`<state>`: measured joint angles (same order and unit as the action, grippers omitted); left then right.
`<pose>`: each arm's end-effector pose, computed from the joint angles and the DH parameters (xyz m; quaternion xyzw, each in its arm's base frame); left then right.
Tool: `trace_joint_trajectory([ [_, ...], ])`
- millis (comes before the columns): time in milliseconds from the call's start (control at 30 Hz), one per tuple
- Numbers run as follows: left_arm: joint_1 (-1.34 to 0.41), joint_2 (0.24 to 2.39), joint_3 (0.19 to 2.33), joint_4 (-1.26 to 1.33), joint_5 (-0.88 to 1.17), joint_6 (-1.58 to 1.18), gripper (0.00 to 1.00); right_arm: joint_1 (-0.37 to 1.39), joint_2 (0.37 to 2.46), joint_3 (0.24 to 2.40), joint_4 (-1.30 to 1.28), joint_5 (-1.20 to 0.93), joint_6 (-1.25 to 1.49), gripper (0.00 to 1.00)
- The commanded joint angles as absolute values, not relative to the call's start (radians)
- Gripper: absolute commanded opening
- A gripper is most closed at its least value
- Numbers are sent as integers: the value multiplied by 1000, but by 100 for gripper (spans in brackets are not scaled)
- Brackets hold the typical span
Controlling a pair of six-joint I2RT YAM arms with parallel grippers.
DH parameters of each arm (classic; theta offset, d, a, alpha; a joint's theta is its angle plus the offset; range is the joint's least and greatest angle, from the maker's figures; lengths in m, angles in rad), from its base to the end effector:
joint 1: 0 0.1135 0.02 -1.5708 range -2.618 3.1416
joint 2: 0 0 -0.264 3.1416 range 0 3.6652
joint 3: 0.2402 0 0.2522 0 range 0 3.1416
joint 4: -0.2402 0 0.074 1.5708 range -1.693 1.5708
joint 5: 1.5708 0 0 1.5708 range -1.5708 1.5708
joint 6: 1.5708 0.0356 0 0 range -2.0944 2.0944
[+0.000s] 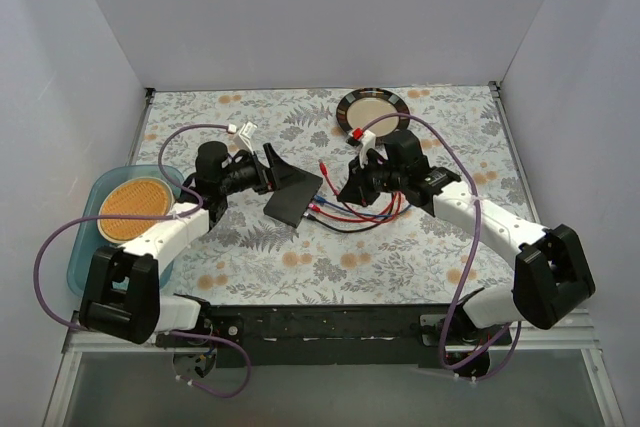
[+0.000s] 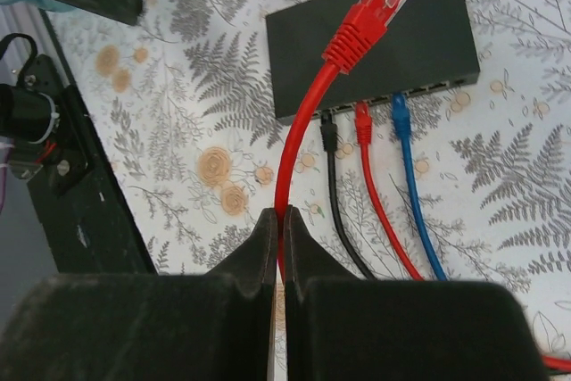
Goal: Insert the plug into the switch port
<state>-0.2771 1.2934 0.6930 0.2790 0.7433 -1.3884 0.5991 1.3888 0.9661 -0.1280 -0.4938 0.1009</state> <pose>0.2616 -0.0994 0.2469 -0.2182 0.7541 -0.6013 0.1487 0.2465 0.1887 0.2722 -0.3243 0.7907 0.3627 0.3716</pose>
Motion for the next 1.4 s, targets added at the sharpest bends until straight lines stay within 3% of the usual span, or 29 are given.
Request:
trace_joint_trajectory([
  [0,-275,1327,687,357,816,-1451,95,629,1347,973,-20,-581,118,1],
  [267,-285,1368,687,408,825,-1491,85,678,1362,980,-29,-583,110,1],
  [433,-290,1394,699,400,836,-1488,73,712,1376,986,-23,-601,109,1],
  [567,-293,1414,704,403,845,-1491,54,744,1397,999,-37,-612,98,1],
  [667,-295,1413,704,410,848,-1496,28,768,1413,1006,-55,-615,81,1],
  [700,-293,1413,703,408,848,-1494,13,772,1414,1006,-60,-614,78,1],
  [767,-295,1408,704,408,851,-1493,1,778,1419,1000,-61,-603,80,1],
  [800,-296,1401,703,413,854,-1490,0,778,1419,997,-61,-592,80,1],
  [833,-296,1399,703,413,857,-1488,0,778,1416,994,-58,-581,81,8],
  [900,-295,1390,700,411,854,-1476,0,778,1394,971,-31,-558,106,31],
  [933,-296,1381,698,411,848,-1471,0,778,1381,960,22,-552,123,48],
  [1000,-301,1368,693,411,836,-1462,0,779,1333,922,89,-517,187,65],
  [1133,-307,1316,680,411,775,-1471,0,799,1289,910,205,-375,270,71],
  [1367,-324,1246,657,423,675,-1505,0,913,1429,1069,132,-103,279,67],
])
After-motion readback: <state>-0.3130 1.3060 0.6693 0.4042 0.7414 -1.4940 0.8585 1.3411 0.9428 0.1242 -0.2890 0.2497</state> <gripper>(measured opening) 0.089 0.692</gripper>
